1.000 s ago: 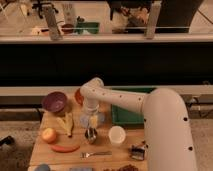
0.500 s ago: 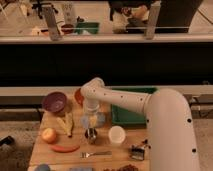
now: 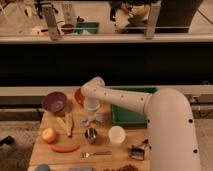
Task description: Place towel in table surface
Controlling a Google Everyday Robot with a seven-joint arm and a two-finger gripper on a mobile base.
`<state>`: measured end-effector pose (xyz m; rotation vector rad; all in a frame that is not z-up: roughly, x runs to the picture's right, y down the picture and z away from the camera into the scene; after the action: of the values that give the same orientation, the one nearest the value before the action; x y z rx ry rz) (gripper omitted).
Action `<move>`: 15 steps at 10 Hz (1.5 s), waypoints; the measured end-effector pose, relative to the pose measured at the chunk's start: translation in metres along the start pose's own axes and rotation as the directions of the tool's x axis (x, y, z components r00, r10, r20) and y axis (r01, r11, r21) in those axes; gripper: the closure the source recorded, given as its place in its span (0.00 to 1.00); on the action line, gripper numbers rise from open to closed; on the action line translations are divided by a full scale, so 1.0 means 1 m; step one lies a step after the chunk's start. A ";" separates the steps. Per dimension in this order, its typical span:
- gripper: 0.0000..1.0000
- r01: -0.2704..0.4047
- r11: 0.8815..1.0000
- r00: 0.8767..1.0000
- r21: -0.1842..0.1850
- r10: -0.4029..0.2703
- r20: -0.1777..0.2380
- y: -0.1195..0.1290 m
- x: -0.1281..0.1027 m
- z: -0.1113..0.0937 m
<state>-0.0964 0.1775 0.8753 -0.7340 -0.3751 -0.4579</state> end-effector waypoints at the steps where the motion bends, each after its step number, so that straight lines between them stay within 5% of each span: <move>1: 0.95 0.002 1.000 1.000 0.001 -0.002 0.003 0.000 -0.001 0.000; 4: 0.95 0.008 1.000 1.000 0.000 -0.008 0.001 0.001 -0.004 -0.003; 15: 0.95 0.024 0.988 0.996 0.153 -0.011 -0.086 0.015 -0.018 -0.058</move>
<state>-0.0939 0.1510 0.8183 -0.5593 -0.3335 -0.4700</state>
